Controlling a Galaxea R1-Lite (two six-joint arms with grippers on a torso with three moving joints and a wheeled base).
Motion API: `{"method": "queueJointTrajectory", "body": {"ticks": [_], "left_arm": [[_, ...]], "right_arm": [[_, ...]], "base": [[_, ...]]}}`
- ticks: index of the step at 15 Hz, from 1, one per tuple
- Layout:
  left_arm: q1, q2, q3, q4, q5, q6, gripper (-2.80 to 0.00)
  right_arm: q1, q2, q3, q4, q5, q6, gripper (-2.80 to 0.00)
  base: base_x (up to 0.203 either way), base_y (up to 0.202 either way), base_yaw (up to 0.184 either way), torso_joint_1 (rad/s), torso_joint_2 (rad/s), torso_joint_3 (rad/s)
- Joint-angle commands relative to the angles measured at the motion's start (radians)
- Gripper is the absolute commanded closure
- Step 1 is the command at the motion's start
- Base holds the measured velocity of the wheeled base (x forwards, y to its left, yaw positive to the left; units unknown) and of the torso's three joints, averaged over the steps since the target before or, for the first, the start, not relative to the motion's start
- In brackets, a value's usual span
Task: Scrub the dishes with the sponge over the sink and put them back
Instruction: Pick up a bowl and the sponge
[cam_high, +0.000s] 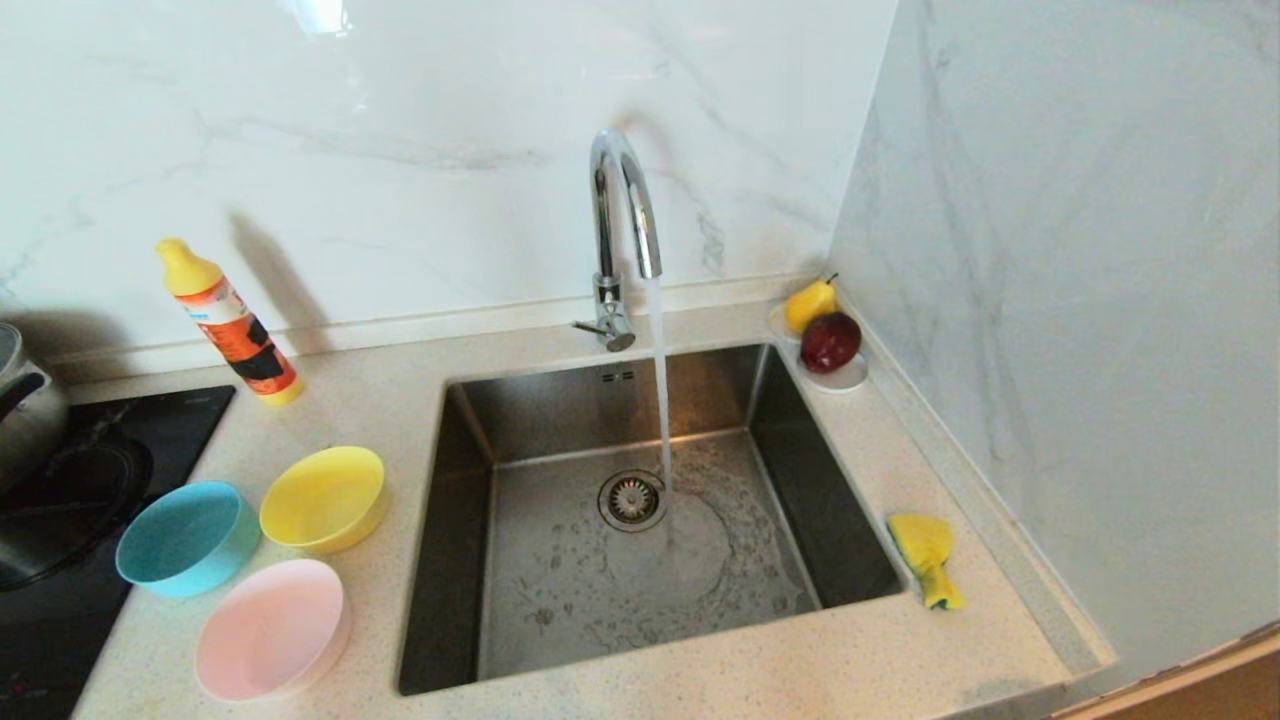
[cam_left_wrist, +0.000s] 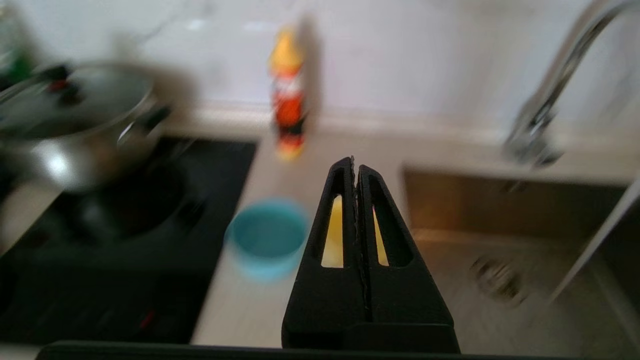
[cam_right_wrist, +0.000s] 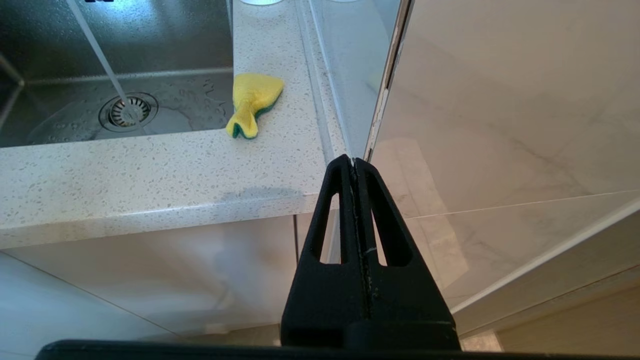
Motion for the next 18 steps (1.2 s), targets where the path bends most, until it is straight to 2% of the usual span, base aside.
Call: {"method": "queueJointTrajectory", "body": {"ticks": [1, 3, 6, 8, 9, 18], "left_arm": [[0.048, -0.227, 0.131, 0.088, -0.005, 0.021, 0.00], [0.058, -0.338, 0.234, 0.129, -0.034, 0.034, 0.00], [0.061, -0.394, 0.389, 0.125, -0.150, 0.081, 0.00], [0.062, -0.395, 0.398, 0.150, -0.267, 0.048, 0.00], [0.062, -0.396, 0.419, 0.164, -0.288, 0.012, 0.00], [0.062, -0.396, 0.415, 0.161, -0.285, 0.001, 0.00]], "right_arm": [[0.000, 0.000, 0.000, 0.000, 0.001, 0.000, 0.00], [0.000, 0.000, 0.000, 0.000, 0.001, 0.000, 0.00], [0.000, 0.000, 0.000, 0.000, 0.001, 0.000, 0.00], [0.000, 0.000, 0.000, 0.000, 0.001, 0.000, 0.00], [0.000, 0.001, 0.000, 0.000, 0.001, 0.000, 0.00], [0.000, 0.001, 0.000, 0.000, 0.001, 0.000, 0.00]], "base": [[0.000, 0.000, 0.000, 0.000, 0.00, 0.000], [0.000, 0.000, 0.000, 0.000, 0.00, 0.000], [0.000, 0.000, 0.000, 0.000, 0.00, 0.000], [0.000, 0.000, 0.000, 0.000, 0.00, 0.000], [0.000, 0.000, 0.000, 0.000, 0.00, 0.000], [0.000, 0.000, 0.000, 0.000, 0.00, 0.000]]}}
